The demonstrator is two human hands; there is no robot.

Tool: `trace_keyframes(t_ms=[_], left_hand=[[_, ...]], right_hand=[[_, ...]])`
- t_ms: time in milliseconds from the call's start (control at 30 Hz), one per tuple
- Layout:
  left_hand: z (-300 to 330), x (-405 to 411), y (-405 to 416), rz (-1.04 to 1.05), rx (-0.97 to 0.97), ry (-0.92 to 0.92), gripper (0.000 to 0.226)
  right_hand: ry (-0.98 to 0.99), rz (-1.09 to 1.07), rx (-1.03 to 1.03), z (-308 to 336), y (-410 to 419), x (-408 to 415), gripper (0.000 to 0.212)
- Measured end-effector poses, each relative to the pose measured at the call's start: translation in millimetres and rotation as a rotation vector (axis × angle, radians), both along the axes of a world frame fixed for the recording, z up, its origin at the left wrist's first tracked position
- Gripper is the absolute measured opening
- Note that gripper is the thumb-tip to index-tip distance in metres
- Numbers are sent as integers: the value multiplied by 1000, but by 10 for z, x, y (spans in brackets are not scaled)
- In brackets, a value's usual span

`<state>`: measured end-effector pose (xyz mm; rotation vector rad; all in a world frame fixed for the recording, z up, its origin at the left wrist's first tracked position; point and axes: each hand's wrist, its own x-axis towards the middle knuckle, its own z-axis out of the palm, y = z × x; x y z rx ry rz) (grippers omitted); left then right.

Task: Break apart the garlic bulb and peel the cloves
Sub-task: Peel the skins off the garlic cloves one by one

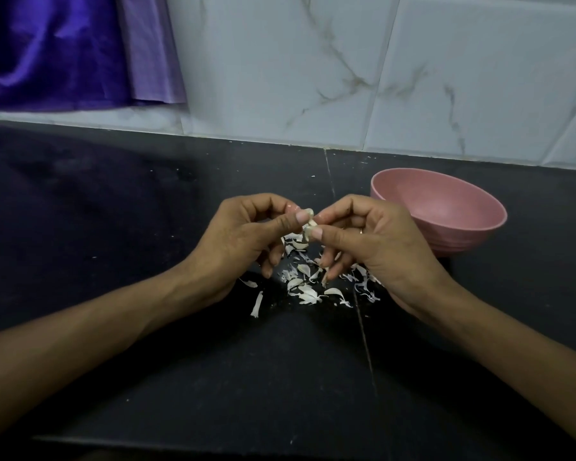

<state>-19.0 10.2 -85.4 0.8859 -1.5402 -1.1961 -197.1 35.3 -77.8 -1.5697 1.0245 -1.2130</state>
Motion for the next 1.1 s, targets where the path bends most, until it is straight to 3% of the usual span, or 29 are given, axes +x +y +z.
trace_keyframes(t_ms=[300,667,1000,1100], left_hand=[[-13,9,-30,-17,33,-23,25],[-61,-27,35,-1,-159,-152,24],[-68,-20,42,29,-224,-159,15],[-68,-2,6,46,-182,-86,16]], right_hand=[[-3,-6,11,28,-4,-9,13],[-85,-3,90,12,28,23,11],[-77,-64,42,3,-1,-31,15],[-72,-74,24,12,-10,-49,17]])
